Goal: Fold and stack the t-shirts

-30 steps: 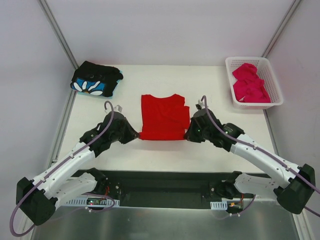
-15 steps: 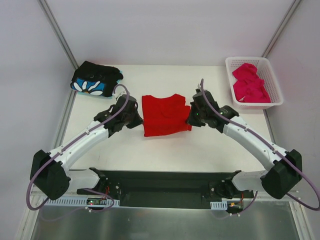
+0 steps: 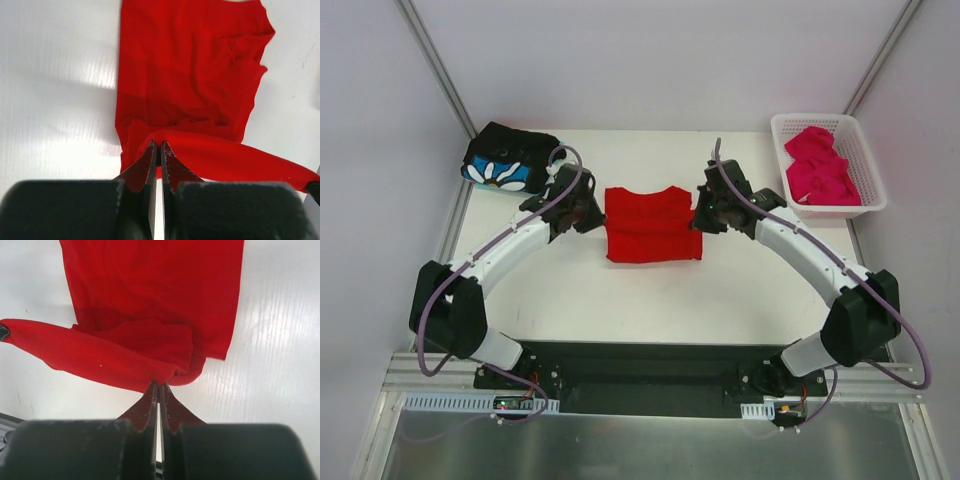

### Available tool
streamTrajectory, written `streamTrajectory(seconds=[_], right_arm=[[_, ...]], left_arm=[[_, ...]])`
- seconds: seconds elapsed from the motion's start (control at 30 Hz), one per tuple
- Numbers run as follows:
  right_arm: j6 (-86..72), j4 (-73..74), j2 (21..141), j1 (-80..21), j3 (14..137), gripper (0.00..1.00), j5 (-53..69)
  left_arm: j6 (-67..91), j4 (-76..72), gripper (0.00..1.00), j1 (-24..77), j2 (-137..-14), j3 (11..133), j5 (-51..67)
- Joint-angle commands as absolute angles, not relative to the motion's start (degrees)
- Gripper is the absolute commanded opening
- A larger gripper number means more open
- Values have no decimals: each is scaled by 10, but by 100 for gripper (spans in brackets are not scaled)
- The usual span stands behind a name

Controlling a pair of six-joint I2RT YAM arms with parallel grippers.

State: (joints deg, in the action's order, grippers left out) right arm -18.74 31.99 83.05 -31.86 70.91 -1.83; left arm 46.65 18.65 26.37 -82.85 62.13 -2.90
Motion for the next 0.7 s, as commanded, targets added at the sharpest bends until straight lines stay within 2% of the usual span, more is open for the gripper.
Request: streamTrajectory(seconds=[0.0, 0.33, 0.67], right_arm=[[-154, 316, 882, -296, 772, 1, -12], [-138, 281, 1005, -248, 864, 1, 32], [-134, 269, 1098, -205, 946, 1, 74]], left_arm=[[429, 181, 0, 228, -857, 662, -44], [418, 165, 0, 206, -945, 722, -23], [395, 163, 0, 167, -1081, 869, -1]])
